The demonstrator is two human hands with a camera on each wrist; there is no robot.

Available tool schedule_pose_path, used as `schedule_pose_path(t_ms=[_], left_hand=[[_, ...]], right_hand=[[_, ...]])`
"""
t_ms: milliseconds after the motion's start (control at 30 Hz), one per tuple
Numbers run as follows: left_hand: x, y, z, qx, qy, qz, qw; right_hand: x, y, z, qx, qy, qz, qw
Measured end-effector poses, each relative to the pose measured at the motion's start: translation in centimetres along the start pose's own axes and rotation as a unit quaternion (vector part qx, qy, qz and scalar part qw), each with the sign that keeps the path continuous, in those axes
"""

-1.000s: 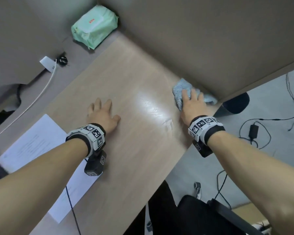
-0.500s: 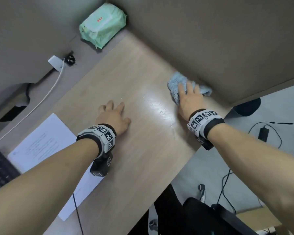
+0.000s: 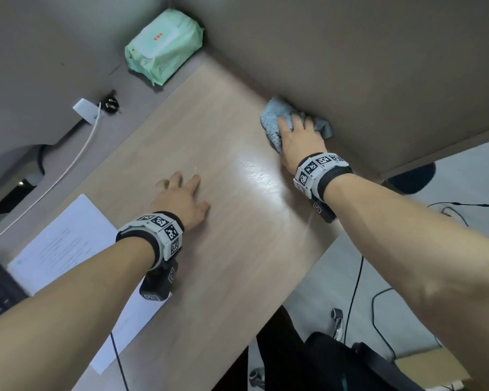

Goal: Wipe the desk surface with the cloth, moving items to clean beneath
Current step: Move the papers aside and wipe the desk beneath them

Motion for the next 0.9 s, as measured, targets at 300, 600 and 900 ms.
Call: schedule_pose_path(t_ms=[300, 600, 900], left_hand=[[0.3, 0.3, 0.0, 0.010, -0.002, -0.009, 1.000], [1.2, 0.3, -0.1, 0.005, -0.022, 0.011, 1.000], [1.1, 0.2, -0.2, 0.016, -0.029, 0.010, 0.999]], right_hand=[[0.7, -7.0, -11.2, 0.133, 0.043, -0.058, 0.988], [-0.1, -0.7, -2.3, 0.058, 0.004, -0.018, 0.998], [-0.6, -4.5, -4.9, 0.044, 0.005, -0.015, 0.999]])
Point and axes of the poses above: each hand's wrist, its own z-axis towards the middle knuckle, its own x-axis out of the palm, y = z × x, the point moved 3 cm from there along z, towards the middle knuckle, and after that the axes turned 9 degrees about -y, right-handed, at the moved point
